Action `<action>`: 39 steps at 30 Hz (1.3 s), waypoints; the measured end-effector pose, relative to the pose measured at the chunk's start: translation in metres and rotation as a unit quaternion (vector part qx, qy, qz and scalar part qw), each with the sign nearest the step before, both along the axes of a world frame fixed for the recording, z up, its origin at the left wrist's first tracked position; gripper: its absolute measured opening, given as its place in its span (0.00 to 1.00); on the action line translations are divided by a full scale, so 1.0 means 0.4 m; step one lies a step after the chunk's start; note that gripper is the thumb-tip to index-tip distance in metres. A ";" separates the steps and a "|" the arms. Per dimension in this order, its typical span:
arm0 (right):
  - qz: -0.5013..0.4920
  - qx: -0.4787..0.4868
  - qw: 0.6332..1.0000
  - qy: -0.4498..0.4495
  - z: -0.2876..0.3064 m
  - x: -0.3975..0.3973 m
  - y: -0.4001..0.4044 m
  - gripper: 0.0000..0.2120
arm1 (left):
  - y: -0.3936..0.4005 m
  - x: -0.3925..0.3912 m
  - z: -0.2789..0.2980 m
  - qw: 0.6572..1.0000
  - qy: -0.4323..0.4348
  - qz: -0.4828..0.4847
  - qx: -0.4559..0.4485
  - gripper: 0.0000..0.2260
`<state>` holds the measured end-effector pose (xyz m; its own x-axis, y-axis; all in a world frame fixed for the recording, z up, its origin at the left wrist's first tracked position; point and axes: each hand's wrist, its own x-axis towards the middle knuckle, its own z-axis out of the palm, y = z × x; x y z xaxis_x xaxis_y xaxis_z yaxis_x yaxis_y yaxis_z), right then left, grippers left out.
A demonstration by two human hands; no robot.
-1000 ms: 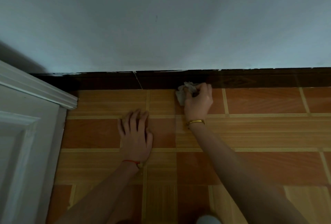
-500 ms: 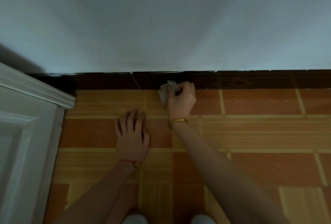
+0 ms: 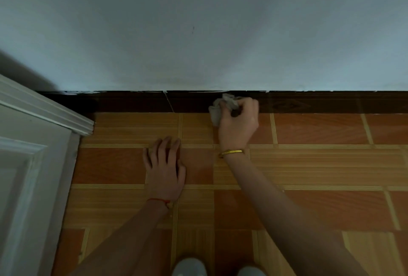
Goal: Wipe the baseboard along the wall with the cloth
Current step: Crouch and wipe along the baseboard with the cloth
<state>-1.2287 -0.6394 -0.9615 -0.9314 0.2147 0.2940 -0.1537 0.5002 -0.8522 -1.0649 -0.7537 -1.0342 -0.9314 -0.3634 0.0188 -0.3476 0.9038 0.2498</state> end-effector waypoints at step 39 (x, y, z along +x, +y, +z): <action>-0.014 0.029 0.999 0.015 -0.004 -0.050 0.131 0.11 | 0.113 -0.094 -0.013 1.000 0.016 -0.001 0.022 0.24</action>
